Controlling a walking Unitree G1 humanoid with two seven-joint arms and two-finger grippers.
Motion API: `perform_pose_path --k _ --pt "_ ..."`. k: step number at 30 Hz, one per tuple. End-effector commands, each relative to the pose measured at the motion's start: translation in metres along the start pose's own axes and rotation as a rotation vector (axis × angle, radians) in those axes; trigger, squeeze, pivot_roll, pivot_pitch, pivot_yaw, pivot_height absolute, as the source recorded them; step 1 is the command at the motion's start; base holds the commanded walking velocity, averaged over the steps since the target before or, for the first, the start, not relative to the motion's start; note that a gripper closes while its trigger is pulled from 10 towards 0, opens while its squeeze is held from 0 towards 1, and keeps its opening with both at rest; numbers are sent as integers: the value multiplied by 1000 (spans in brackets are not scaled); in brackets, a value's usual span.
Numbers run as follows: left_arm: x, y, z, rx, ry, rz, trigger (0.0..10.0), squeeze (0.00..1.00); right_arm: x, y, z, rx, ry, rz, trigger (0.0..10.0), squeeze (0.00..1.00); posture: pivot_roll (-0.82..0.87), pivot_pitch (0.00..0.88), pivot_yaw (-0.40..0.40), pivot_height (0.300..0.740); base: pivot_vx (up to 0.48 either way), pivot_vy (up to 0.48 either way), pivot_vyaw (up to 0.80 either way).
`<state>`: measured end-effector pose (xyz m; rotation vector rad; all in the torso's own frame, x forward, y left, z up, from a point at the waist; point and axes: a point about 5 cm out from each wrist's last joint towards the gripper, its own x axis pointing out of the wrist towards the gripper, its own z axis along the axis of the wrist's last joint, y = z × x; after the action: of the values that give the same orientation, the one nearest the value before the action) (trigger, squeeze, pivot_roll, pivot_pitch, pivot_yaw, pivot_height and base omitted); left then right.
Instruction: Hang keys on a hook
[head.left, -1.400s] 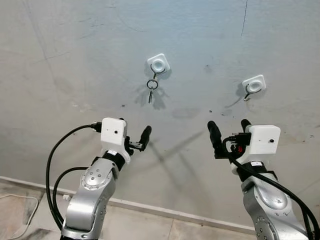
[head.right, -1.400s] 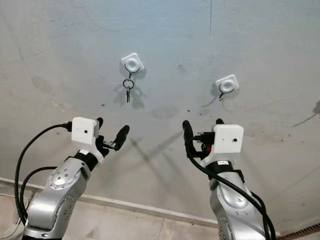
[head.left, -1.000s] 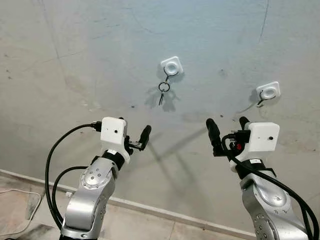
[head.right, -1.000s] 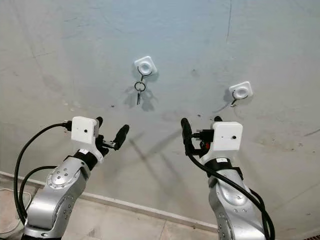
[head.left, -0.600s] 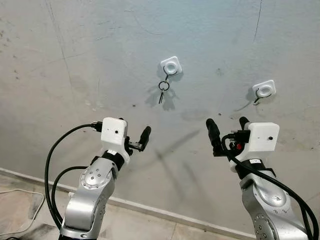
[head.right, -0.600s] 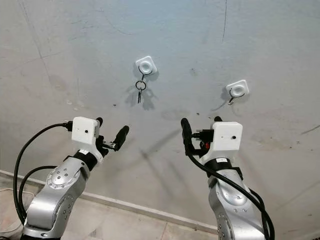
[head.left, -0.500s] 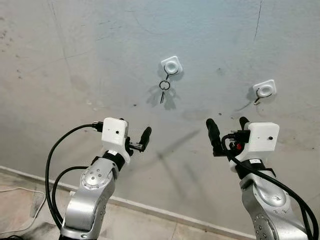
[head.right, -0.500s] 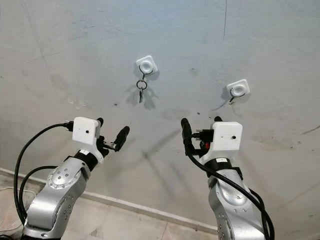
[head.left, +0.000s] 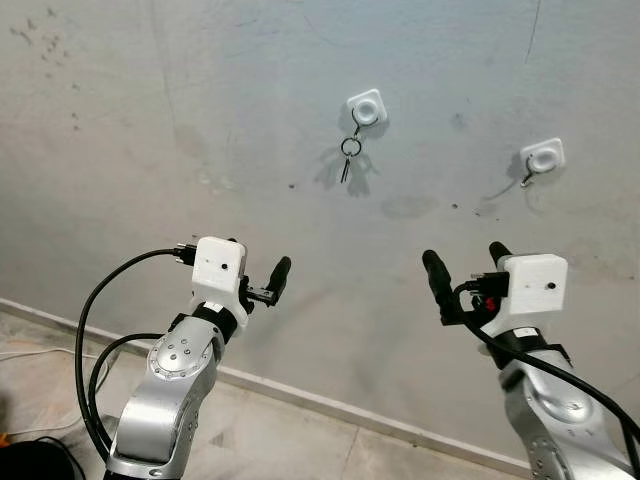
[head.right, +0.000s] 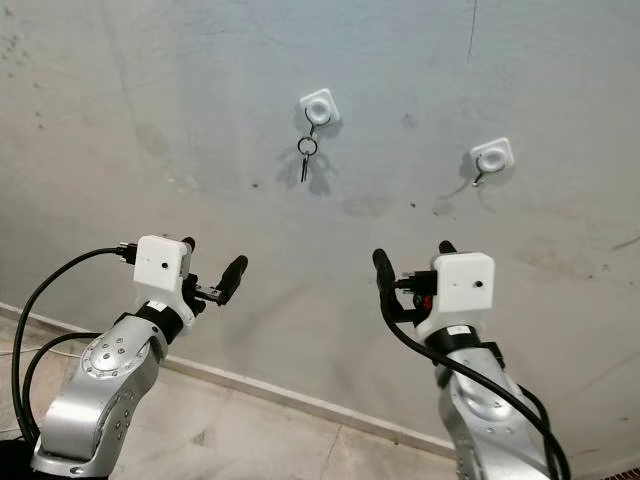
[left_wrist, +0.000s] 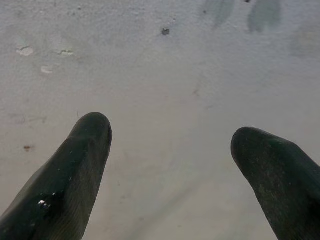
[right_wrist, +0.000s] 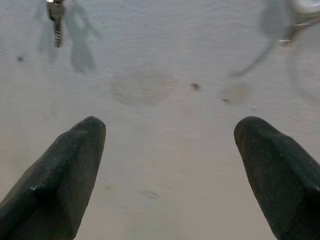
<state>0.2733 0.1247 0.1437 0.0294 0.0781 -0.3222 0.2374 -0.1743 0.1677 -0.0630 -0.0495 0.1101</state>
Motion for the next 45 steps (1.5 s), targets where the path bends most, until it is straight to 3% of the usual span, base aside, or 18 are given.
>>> perform_pose_path --k 1,25,45 --pt "0 -2 3 5 -8 -13 10000 0 -1 -14 -1 -18 6 -34 10000 0 78 16 -92 740 -285 0 0" --pt "2 -7 4 -4 -8 -53 10000 0 -5 -20 -2 -21 3 -65 10000 0 69 18 -83 740 -262 0 0" --pt "1 -15 5 -47 -15 -91 10000 0 -4 -16 -5 -10 21 -59 10000 0 63 23 -95 740 0 0 -785"
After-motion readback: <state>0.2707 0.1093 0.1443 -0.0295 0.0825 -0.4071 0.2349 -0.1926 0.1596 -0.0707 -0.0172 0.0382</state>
